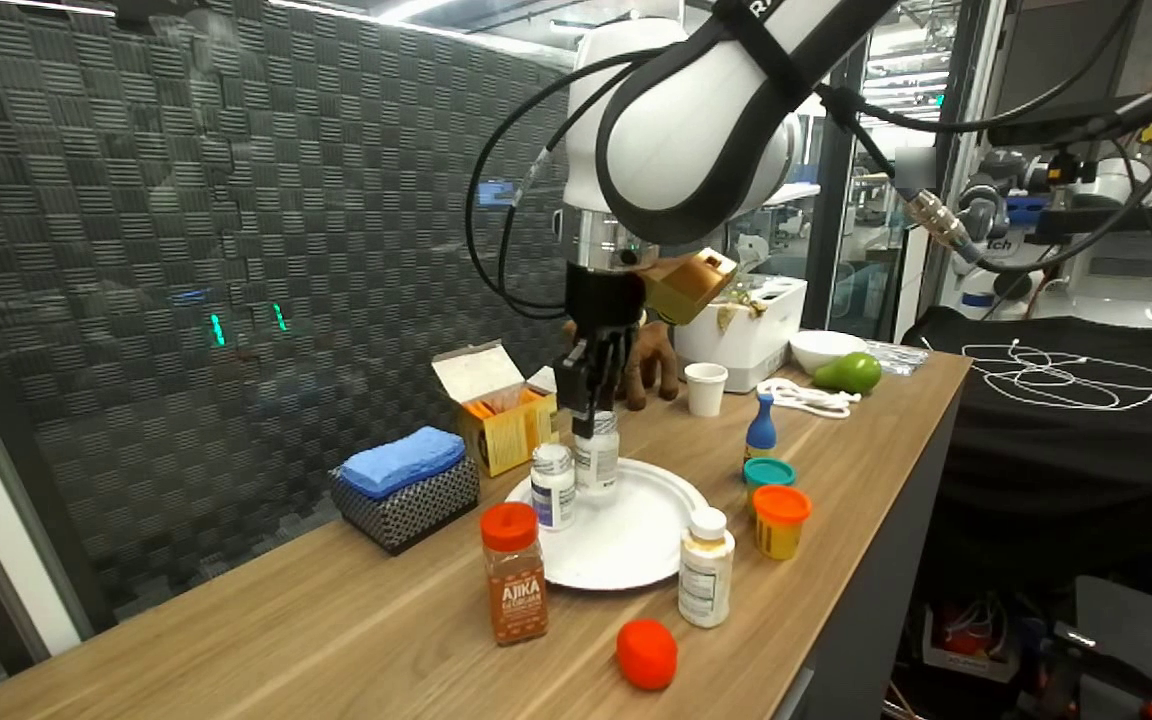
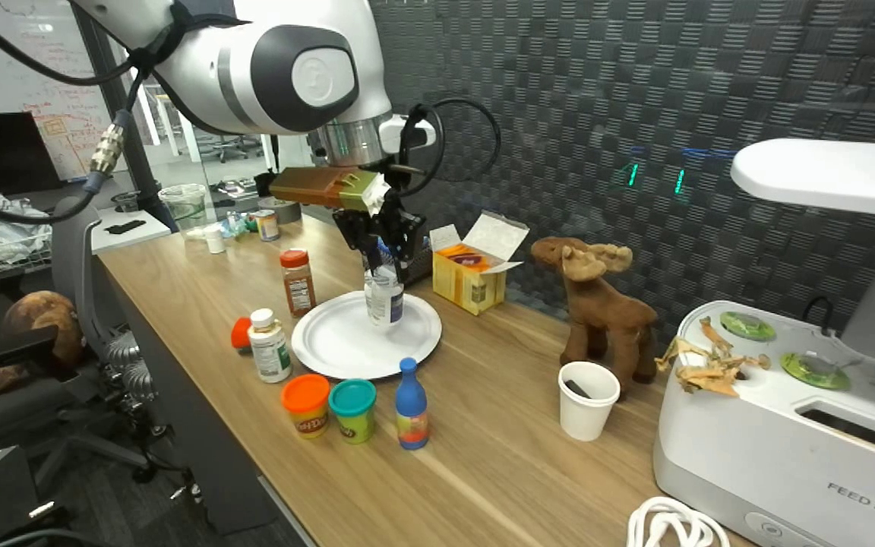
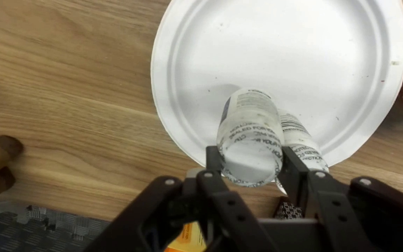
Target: Put the bottles and orange plushie on the white plate one at a time
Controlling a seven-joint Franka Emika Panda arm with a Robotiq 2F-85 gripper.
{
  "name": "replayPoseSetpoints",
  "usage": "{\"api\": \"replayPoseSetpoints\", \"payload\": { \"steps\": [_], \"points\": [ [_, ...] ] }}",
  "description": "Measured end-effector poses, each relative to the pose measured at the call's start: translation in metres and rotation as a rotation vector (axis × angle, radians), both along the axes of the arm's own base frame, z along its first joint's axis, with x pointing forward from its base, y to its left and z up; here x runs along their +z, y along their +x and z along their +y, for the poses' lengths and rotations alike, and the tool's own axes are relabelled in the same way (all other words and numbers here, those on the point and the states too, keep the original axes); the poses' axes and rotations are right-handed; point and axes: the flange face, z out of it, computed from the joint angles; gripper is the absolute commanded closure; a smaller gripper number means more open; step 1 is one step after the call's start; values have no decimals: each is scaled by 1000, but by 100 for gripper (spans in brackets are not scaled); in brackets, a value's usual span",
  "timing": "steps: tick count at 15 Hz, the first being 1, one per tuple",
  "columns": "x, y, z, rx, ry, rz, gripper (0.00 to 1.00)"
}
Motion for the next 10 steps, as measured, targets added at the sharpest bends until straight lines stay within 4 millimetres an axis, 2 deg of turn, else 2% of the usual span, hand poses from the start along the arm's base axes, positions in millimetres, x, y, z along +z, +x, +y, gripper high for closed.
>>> {"api": "replayPoseSetpoints", "payload": {
  "steps": [10],
  "points": [
    [-11,-8,-1,41,-11,-28,80]
  ]
}}
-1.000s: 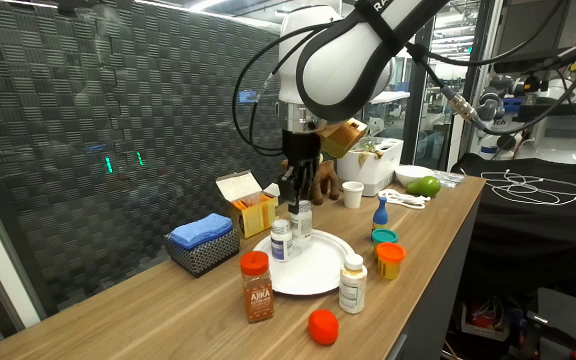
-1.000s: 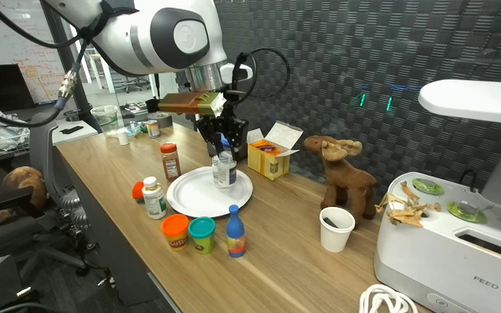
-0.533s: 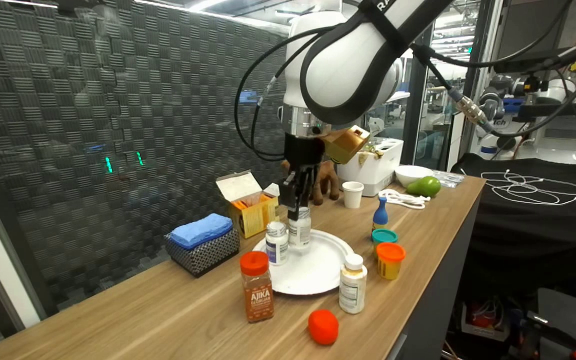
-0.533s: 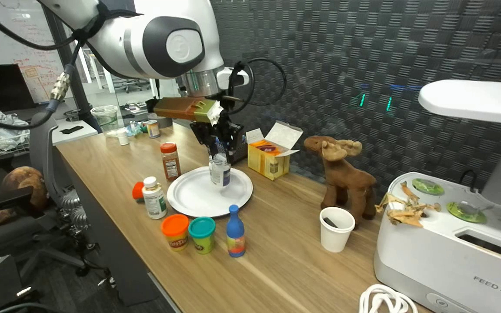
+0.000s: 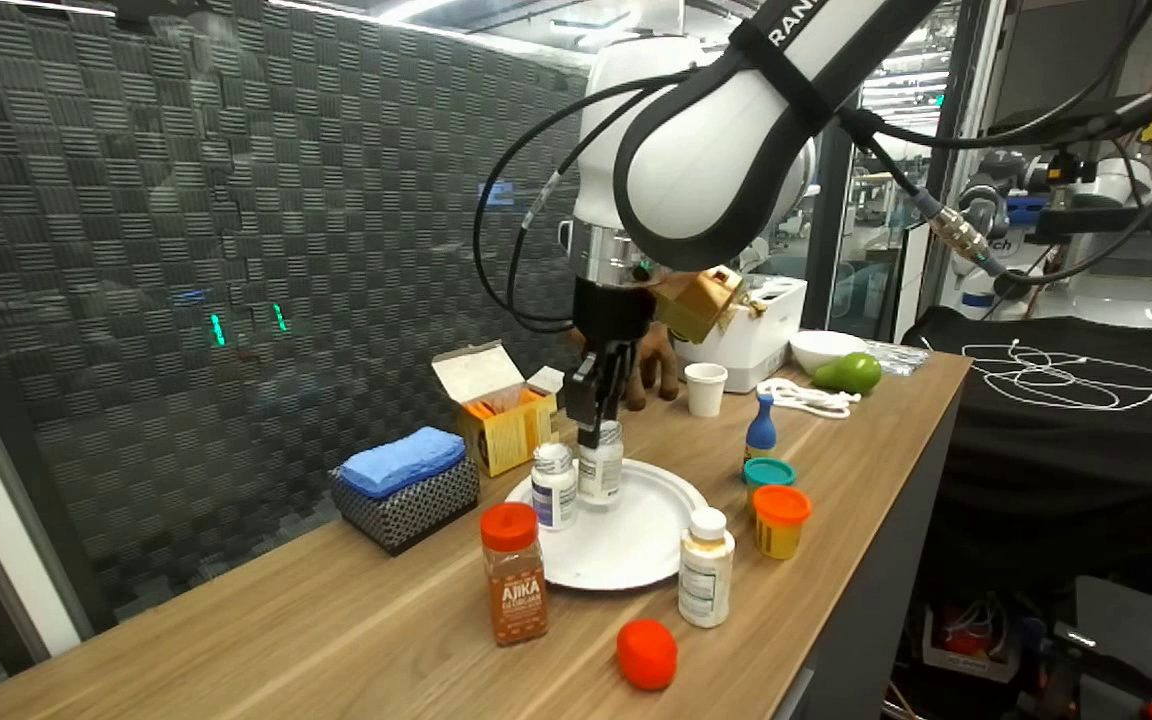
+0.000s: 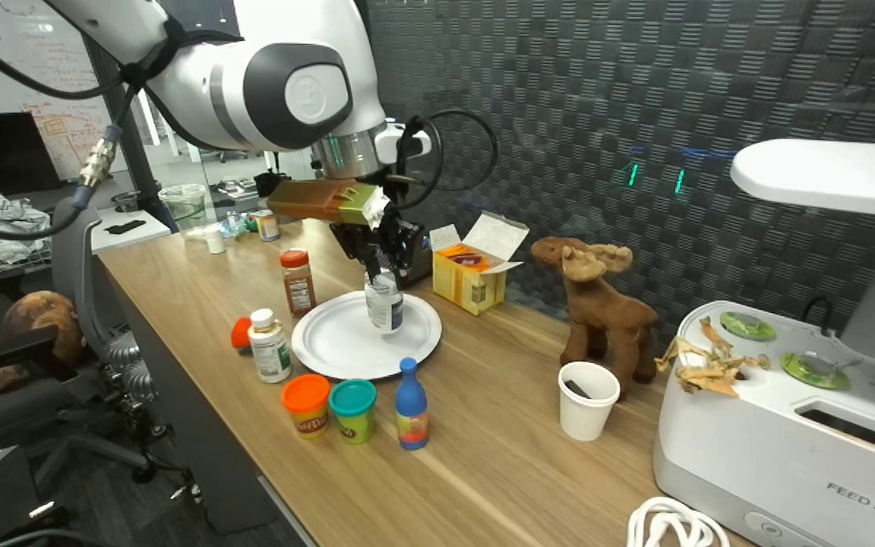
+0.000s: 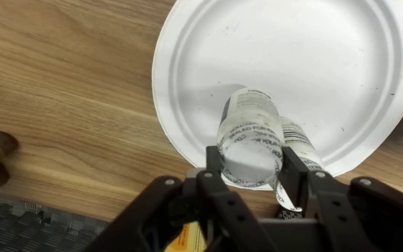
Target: Put the bottles and orange plushie on the white plate one at a time
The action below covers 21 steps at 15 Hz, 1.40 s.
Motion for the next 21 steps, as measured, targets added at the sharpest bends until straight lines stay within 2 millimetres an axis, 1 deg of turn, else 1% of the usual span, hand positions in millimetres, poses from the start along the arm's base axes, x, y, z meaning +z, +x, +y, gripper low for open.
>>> {"api": "replayPoseSetpoints", "payload": {
  "steps": [5,10,17,20,21],
  "points": [
    [-4,-1,-1,37,-35,-10,80],
    [-6,0,2,48,-34,-24,80],
    [-19,1,5,98,-75,-23,80],
    [-20,1,6,117,-88,-32,80],
    [-20,2,7,123,-91,-36,42]
  ]
}}
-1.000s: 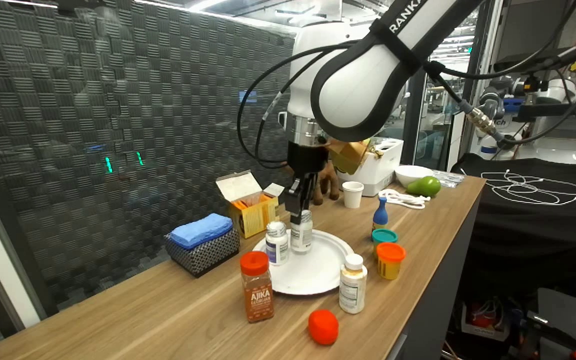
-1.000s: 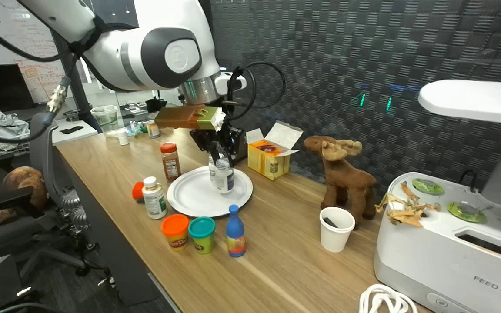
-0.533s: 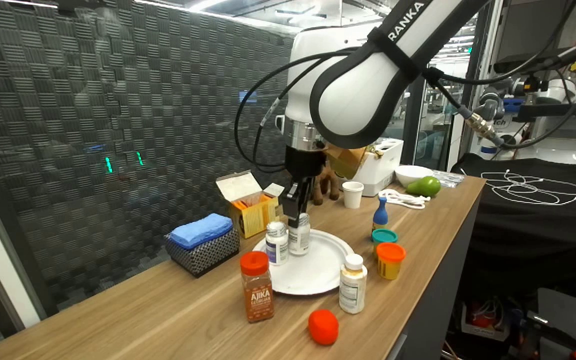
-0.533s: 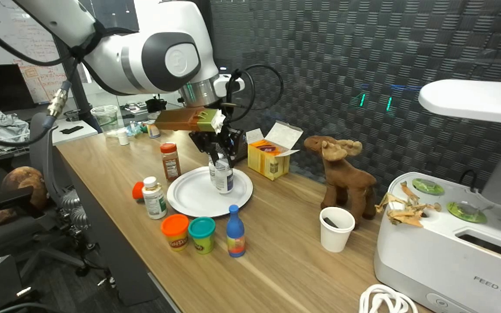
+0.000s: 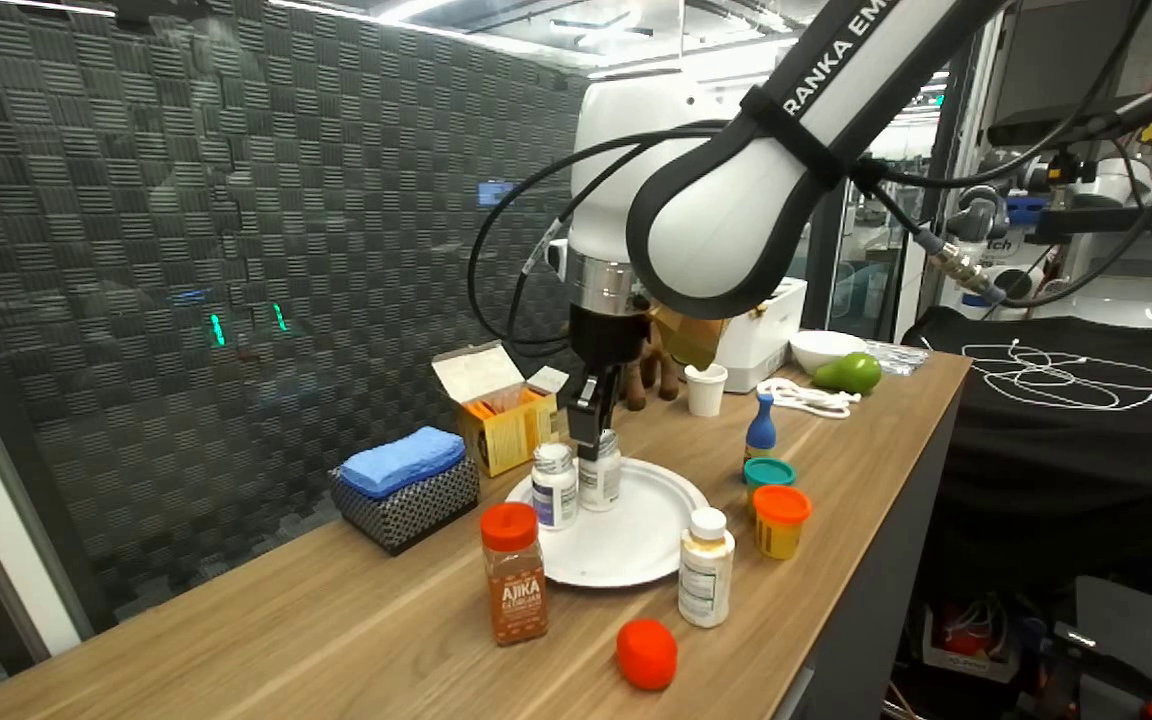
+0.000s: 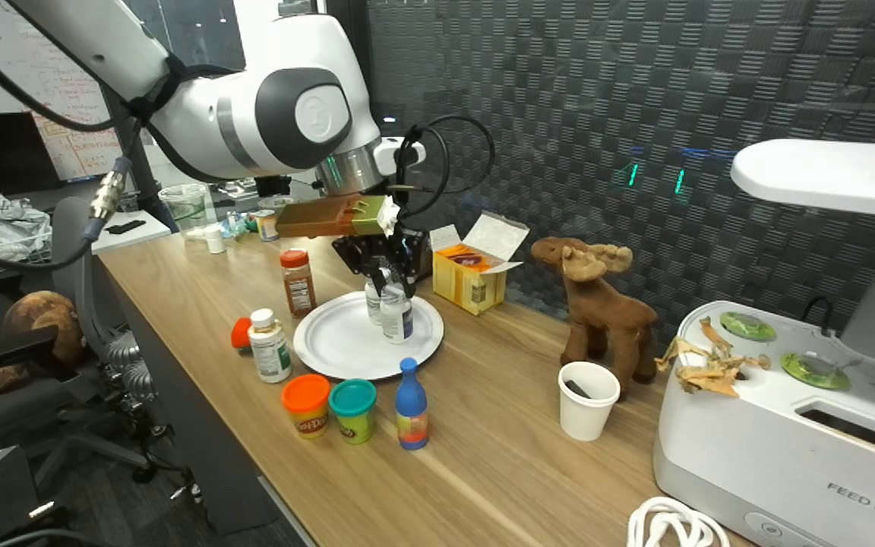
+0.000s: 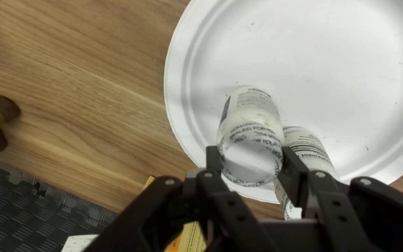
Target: Put the bottles and orange plushie on the white plate one at a time
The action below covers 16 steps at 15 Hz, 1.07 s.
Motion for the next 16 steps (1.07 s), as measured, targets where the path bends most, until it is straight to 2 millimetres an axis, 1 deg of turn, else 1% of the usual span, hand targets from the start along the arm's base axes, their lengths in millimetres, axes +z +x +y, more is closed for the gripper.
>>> {"api": "replayPoseSetpoints", "payload": {
  "steps": [1,3,4,5,8,11,14,16],
  "points": [
    [0,0,1,4,-1,-3,29],
    [0,0,2,7,1,-7,15],
    [0,0,3,8,1,-7,6],
    [0,0,3,8,1,-8,1],
    [11,1,1,-24,7,-20,0],
    [35,-3,-4,-108,16,-27,0],
    [60,-16,-7,-185,41,-20,0],
    [70,-30,-7,-221,61,-7,0]
  ]
}}
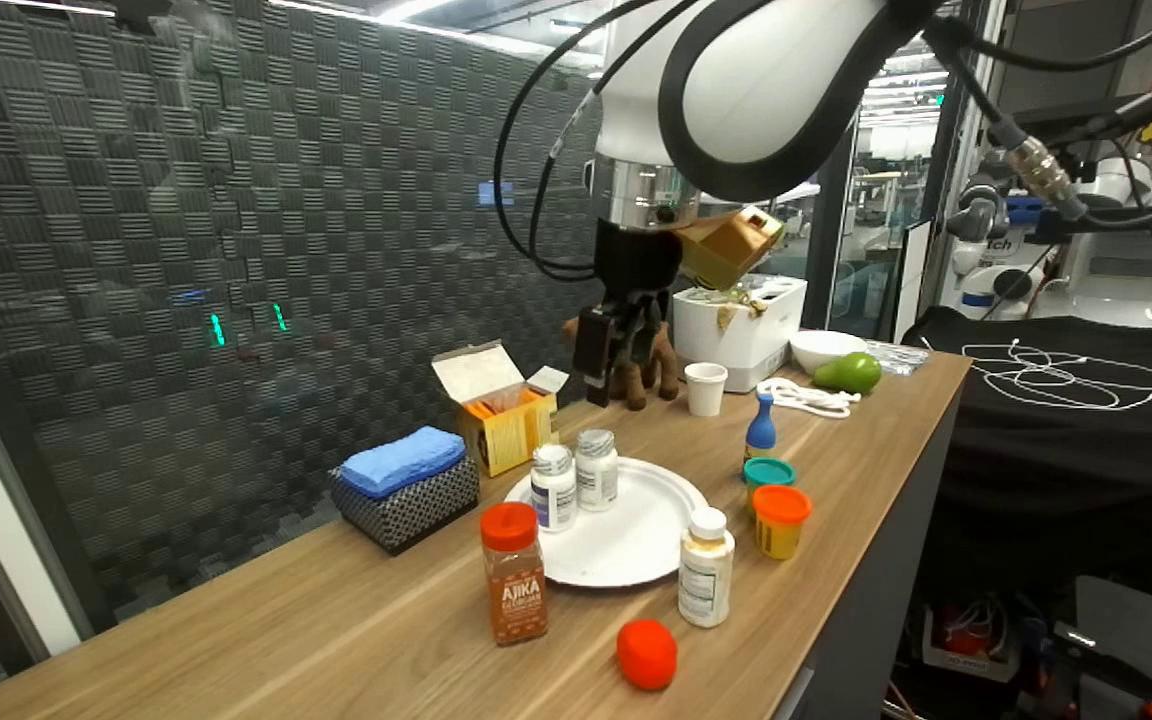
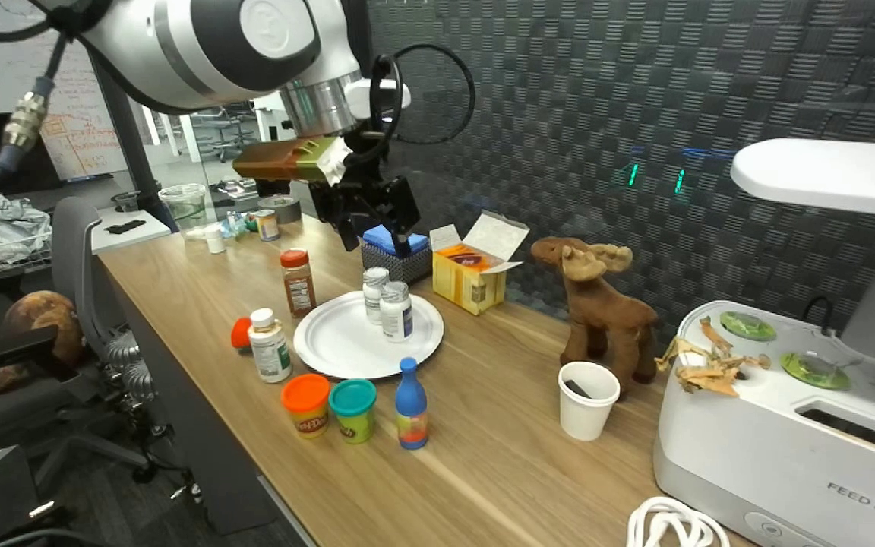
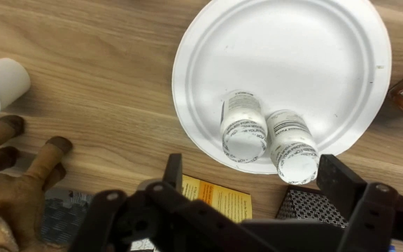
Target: Put the bottles and orange plushie on the white plate one at a time
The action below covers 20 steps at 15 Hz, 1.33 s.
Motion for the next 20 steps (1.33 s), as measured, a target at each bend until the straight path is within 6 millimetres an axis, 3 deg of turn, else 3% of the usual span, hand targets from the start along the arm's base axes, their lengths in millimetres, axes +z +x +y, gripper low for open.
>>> {"api": "replayPoseSetpoints", "payload": {
  "steps": [10,20],
  "points": [
    [8,-77,16,-84,58,171,0],
    [-30,-111,40,-61,113,283,0]
  ]
}}
